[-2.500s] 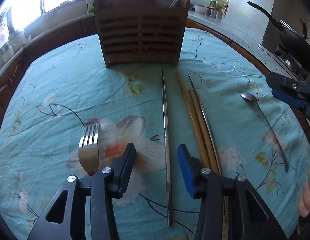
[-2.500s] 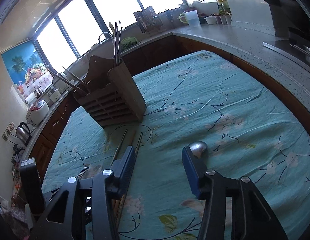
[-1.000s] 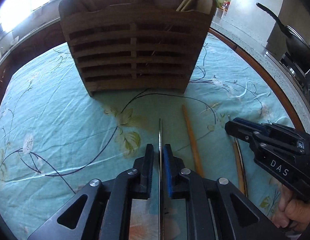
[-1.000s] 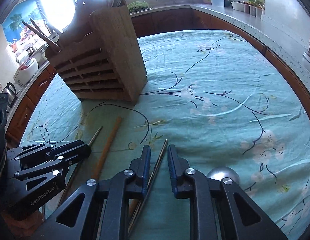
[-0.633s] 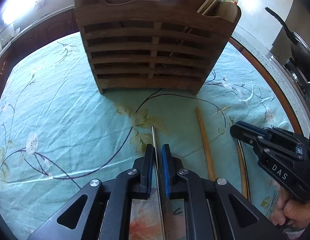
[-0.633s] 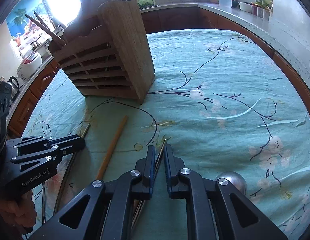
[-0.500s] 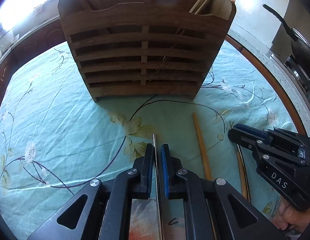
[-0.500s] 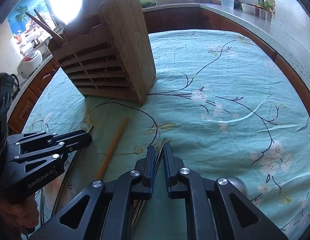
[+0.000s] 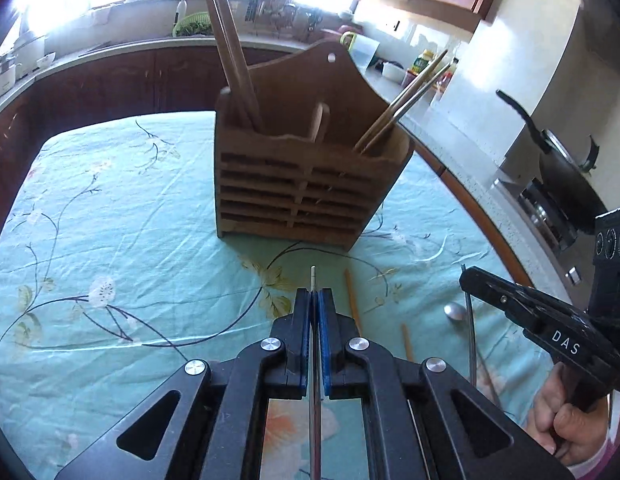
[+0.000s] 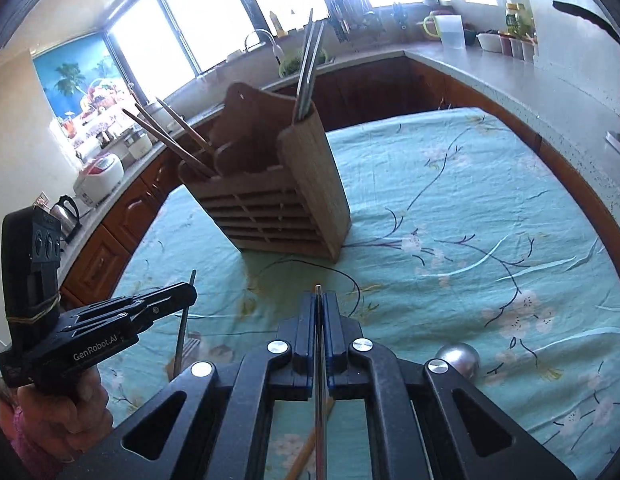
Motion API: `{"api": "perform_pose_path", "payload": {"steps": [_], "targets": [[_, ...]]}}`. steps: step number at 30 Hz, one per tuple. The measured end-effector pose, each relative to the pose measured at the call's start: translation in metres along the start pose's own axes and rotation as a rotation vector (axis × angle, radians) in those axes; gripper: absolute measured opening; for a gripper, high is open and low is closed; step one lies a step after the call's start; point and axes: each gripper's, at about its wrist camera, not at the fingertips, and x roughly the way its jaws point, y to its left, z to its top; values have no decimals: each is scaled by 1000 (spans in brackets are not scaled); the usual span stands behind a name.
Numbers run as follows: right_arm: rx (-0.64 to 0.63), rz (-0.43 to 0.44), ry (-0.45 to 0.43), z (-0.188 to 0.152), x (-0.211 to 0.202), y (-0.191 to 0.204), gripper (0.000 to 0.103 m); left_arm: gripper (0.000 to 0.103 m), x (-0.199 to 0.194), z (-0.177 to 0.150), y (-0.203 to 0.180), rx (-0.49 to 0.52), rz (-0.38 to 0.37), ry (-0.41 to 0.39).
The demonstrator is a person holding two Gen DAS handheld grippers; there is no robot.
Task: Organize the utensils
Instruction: 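Lift both held chopsticks up over the wooden holder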
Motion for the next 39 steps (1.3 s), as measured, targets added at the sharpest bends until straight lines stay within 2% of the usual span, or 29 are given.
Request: {"api": "perform_pose_path", "payload": {"steps": [10, 16, 24, 39], "targets": [[-35, 41, -145, 5, -78, 21, 4, 3, -98, -22, 10, -7, -69, -120], [-54, 43, -198, 10, -105, 30, 4, 3, -132, -30, 14, 1, -89, -165], [-75, 58, -242, 23, -115, 37, 4, 3, -156, -25, 15, 7, -80, -228], [-96, 63, -307, 60, -114, 43, 4, 3, -168, 9, 20, 19, -40, -339]]}}
